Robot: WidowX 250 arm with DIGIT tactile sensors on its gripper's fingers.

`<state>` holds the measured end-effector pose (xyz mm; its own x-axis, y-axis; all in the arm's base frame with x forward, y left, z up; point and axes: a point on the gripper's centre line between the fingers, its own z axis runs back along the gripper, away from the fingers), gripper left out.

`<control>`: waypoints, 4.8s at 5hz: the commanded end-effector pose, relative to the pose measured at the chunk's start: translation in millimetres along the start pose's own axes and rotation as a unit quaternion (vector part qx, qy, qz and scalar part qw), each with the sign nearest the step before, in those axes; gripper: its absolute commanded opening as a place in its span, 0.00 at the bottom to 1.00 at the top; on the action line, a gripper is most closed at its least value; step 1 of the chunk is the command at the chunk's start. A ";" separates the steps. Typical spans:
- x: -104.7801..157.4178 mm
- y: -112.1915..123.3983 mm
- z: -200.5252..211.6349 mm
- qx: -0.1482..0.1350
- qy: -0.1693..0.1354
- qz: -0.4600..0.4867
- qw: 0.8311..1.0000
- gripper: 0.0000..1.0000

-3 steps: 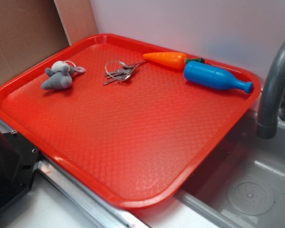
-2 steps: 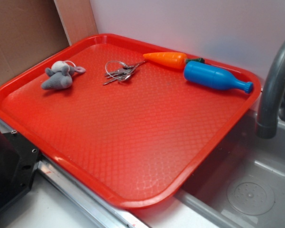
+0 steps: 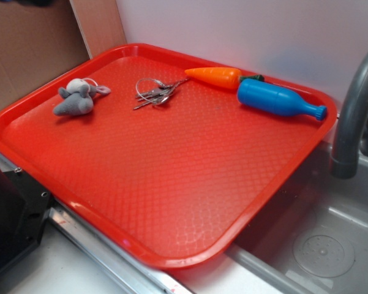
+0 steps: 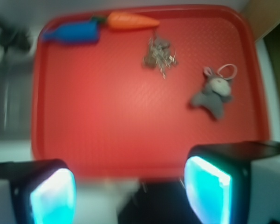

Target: Grab the silver keys.

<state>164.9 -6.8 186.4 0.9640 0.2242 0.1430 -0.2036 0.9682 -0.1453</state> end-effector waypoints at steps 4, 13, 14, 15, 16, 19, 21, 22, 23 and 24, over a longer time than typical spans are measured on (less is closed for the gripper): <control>61.6 15.0 -45.1 -0.007 -0.041 0.103 0.994 1.00; 114.5 31.4 -159.6 -0.018 -0.004 0.072 0.997 0.00; 114.4 31.9 -159.2 -0.008 -0.002 0.072 0.997 0.00; 113.4 29.3 -155.4 0.003 -0.003 0.066 0.998 0.00; 110.5 24.0 -144.0 0.031 -0.010 0.061 0.998 0.00; 79.6 -7.1 -72.5 0.033 -0.058 0.047 0.997 0.76; 79.0 37.7 -110.1 -0.028 -0.098 0.084 0.991 1.00; 87.7 50.4 -125.6 -0.048 -0.096 0.087 0.990 1.00; 104.4 55.7 -144.1 -0.053 -0.082 0.082 0.992 1.00; 110.5 59.1 -155.5 -0.056 -0.068 0.081 0.993 1.00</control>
<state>279.6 48.6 33.1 0.8999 0.3904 0.1945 -0.3292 0.9004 -0.2843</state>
